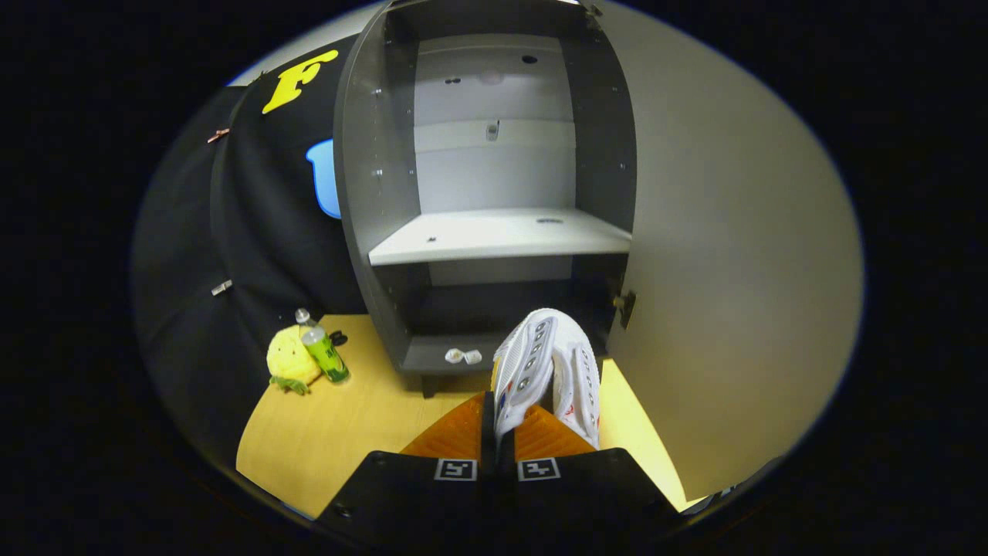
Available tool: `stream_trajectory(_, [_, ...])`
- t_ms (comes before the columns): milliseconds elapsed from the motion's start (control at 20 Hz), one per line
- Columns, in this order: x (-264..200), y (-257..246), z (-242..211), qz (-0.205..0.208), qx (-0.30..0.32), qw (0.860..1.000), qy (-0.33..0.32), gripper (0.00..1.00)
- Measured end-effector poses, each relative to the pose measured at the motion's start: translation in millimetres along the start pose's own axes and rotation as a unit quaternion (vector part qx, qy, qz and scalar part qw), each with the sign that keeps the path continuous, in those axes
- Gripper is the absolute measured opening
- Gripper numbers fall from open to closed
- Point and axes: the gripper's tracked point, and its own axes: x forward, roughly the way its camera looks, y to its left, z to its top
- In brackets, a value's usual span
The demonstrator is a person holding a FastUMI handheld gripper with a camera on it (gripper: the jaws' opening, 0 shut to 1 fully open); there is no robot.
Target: Open the shoe cabinet door, grab the shoes and put them into the shoe cabinet, then close the shoe cabinet door.
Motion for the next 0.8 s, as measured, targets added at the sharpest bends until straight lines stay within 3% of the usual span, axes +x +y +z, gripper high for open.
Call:
stream_trajectory(450, [31,5,102,0.002,-0.014,0.997,-0.075,0.04])
stream_trajectory(800, [99,-3,164,0.006,-0.029,0.994,-0.103,0.04])
